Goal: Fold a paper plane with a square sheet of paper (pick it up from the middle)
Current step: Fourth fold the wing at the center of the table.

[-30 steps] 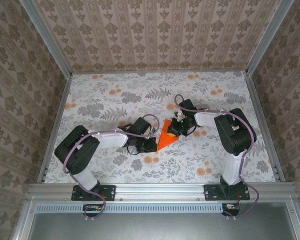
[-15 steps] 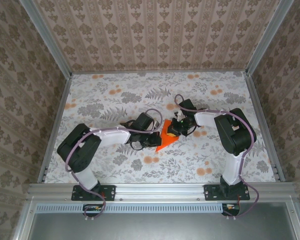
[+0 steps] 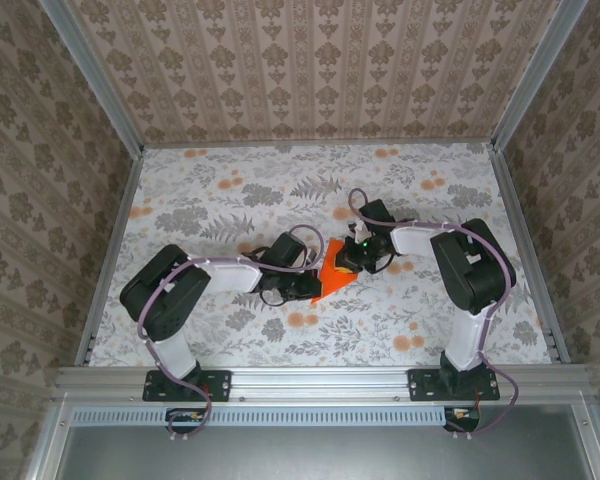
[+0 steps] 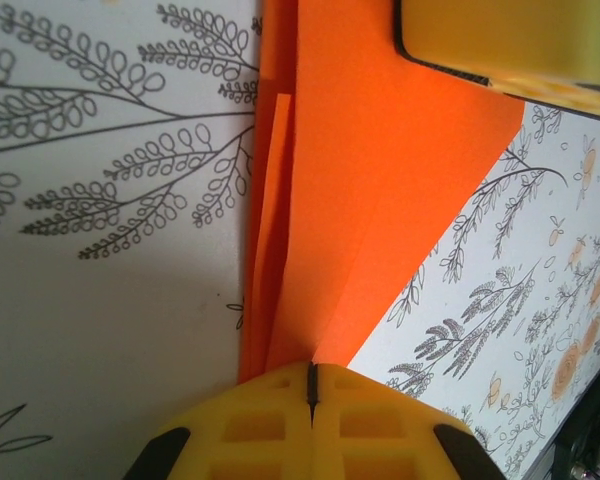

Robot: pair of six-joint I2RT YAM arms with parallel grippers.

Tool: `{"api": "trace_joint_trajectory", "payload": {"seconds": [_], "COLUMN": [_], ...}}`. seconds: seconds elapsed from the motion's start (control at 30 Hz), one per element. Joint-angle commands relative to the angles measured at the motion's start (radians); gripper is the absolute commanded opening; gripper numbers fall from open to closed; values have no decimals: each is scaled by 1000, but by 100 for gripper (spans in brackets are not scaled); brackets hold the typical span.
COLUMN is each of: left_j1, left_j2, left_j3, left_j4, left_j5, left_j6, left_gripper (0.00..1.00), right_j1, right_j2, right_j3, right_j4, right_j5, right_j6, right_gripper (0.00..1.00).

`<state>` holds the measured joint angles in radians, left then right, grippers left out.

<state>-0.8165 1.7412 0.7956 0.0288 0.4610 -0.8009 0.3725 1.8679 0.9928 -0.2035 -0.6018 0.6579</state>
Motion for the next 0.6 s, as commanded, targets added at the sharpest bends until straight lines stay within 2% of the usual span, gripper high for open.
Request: {"api": "trace_joint_trajectory", "payload": {"seconds": [0.0,0.3,0.47,0.57], "left_j1": [-4,-1,1,1], "left_j2": [23,24,23,23], "left_j3": [-57,-63,-65,-74], "left_j4": [-77,-58,-63,-66], "left_j5": [-20,-9,-8,-6], "left_j6": [-23,-24,-26,-31], "left_gripper": [0,0,0,0], "right_j1": [21,117,117,84], "right_j2": [-69,-54,-2,27], "right_j3": [-30,-69,-34,-7], "right_j4": [41,50,25,24], "right_j5": [-18,-28,-18,-13], "right_j6": [-52,-46,-64,-70], "right_gripper": [8,8,8,7]}}
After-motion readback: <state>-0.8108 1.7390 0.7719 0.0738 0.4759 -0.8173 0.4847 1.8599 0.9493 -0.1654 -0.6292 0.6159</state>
